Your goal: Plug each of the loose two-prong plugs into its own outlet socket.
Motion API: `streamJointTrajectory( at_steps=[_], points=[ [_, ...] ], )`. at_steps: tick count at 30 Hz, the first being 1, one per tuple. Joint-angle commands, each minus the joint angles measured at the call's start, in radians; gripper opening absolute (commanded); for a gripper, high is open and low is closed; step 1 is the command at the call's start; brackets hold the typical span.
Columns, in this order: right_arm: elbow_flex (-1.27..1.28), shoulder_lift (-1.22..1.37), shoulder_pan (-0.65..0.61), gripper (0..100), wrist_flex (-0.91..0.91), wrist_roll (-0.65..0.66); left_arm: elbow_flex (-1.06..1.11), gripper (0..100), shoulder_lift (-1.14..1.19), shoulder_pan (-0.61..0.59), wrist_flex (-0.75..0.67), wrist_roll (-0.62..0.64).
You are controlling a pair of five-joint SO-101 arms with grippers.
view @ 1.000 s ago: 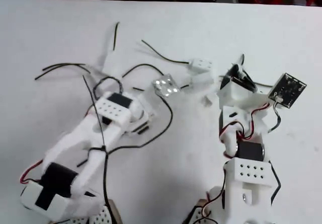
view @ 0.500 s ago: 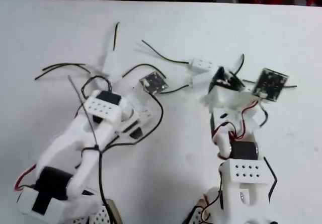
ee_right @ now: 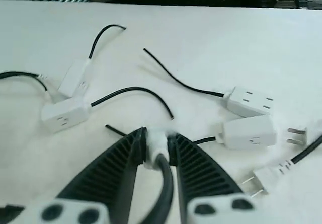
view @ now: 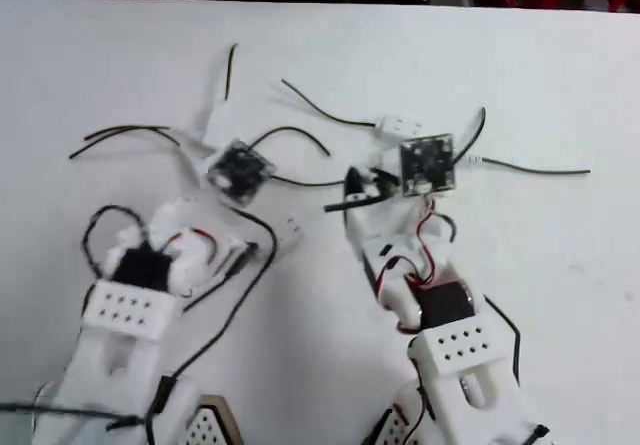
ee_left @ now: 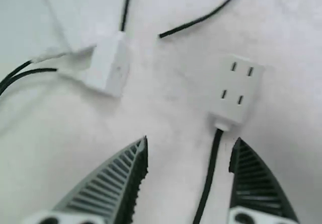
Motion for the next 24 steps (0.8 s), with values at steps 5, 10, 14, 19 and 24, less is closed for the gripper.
streamJointTrajectory(
  at_steps=[5,10,14,19,24],
  points=[
    [-0.155,0.122,-0.145,1.7,0.143,0.032,0.133,26,-0.194,-0.237,-0.041,0.017],
    [-0.282,0.349,-0.208,1.7,0.165,0.052,0.235,26,-0.203,-0.300,-0.175,0.018],
    [-0.348,0.492,-0.242,1.7,0.165,0.092,0.285,26,-0.208,-0.323,-0.230,0.015],
    [-0.385,0.585,-0.266,1.7,0.165,0.097,0.285,26,-0.206,-0.335,-0.230,0.015],
    [-0.397,0.634,-0.266,1.7,0.159,0.137,0.287,26,-0.205,-0.337,-0.230,0.014]
  ],
)
